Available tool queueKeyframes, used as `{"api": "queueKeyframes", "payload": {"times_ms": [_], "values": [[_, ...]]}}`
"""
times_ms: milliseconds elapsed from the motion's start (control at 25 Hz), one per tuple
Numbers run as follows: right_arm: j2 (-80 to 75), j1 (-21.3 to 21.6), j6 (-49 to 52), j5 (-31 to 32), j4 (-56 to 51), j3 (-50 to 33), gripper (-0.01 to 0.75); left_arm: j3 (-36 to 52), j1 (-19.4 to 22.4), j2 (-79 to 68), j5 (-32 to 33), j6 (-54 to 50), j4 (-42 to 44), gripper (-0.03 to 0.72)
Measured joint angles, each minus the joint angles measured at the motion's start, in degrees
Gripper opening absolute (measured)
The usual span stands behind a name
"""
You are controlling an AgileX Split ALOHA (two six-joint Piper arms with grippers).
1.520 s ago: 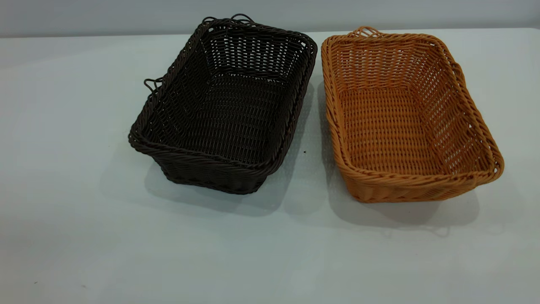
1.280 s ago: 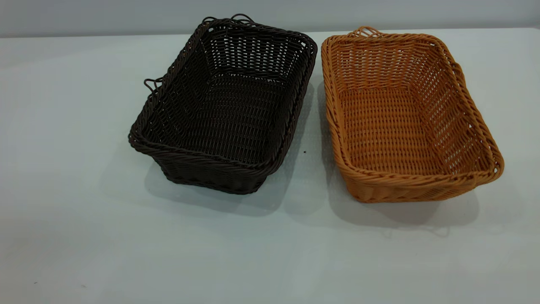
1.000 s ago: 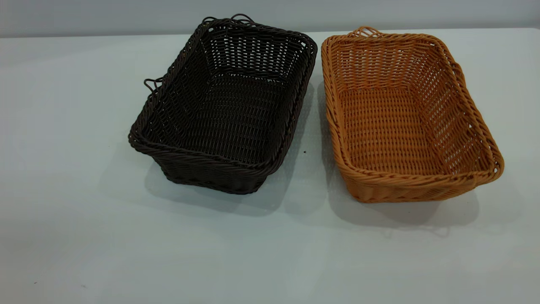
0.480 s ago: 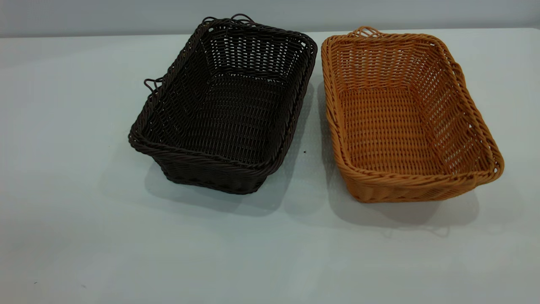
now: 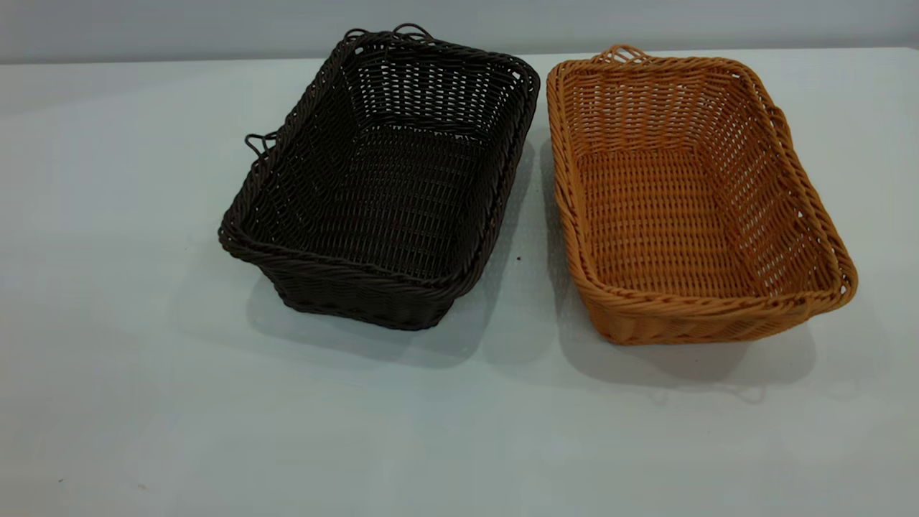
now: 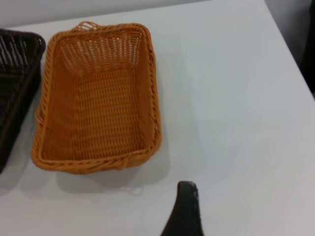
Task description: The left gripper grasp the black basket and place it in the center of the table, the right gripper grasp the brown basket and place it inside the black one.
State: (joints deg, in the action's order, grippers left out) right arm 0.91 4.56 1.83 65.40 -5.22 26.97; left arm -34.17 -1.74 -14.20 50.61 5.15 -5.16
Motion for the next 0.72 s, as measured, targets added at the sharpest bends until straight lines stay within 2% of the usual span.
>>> {"api": "queueKeyframes", "payload": {"times_ms": [200, 280, 480, 720], "values": [[0.0, 0.0, 1.04, -0.04, -0.26, 0.0, 0.573, -2.92, 0.0, -19.68, -16.49, 0.11, 0.0, 0.424], [0.0, 0.0, 1.09, -0.04, -0.26, 0.0, 0.573, -5.27, 0.0, -27.99, -21.19, 0.11, 0.0, 0.424], [0.0, 0.0, 1.09, -0.22, -0.32, 0.0, 0.573, -15.62, -0.13, -52.27, -27.35, 0.3, 0.0, 0.424], [-0.33, 0.0, 1.95, -0.38, 0.14, 0.0, 0.573, -31.15, -4.28, -78.51, -27.93, 2.24, 0.06, 0.43]]}}
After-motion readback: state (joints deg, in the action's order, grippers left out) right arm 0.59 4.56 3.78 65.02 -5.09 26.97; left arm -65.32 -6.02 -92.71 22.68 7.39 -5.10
